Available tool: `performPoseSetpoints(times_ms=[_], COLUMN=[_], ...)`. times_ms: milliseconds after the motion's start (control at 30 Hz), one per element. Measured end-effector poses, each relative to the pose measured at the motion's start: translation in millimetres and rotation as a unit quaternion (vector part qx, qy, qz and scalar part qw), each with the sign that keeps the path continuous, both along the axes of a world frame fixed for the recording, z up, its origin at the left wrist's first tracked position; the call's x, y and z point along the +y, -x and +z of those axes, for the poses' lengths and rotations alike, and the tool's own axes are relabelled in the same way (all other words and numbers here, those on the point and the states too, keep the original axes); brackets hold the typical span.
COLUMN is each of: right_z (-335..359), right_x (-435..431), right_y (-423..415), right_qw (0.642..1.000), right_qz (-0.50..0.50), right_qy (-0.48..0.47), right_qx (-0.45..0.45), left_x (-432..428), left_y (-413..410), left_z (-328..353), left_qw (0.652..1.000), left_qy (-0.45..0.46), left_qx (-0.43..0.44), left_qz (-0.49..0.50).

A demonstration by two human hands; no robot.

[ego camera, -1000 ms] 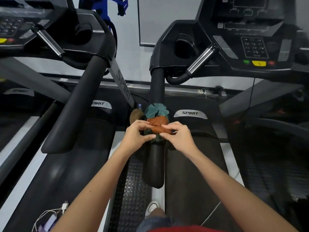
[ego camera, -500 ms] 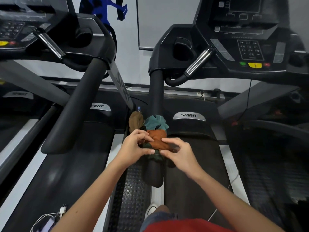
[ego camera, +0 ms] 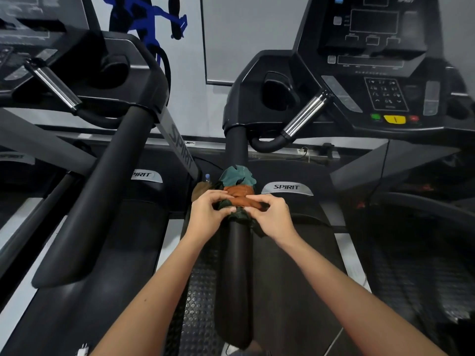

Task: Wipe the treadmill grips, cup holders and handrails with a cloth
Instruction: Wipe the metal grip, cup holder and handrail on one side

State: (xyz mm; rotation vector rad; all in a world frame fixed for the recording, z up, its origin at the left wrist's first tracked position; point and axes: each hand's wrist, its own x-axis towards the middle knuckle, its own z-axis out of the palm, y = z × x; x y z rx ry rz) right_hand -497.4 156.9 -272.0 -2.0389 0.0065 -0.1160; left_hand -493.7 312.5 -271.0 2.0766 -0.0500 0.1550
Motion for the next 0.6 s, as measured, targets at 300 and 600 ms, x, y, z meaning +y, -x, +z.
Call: performPoseSetpoints(times_ms=[300,600], right_z=[11.5,20.7], right_x=[-2.9,-1.4], right_y=[-90.2,-165.5], right_qw=[1.000,0.999], right_qz=[-0.003,-0.024], right_qy=[-0.011,-0.014], right_qx=[0.023,0.021], left_x=[-5.8,-9.0], left_y=[-87.7,-164.1], left_z=[11.0,15.6], left_qw=[1.000,0.999], left_qy=[0.012,0.017], left_qx=[0.014,0.018], left_qz=[0.023,0.037])
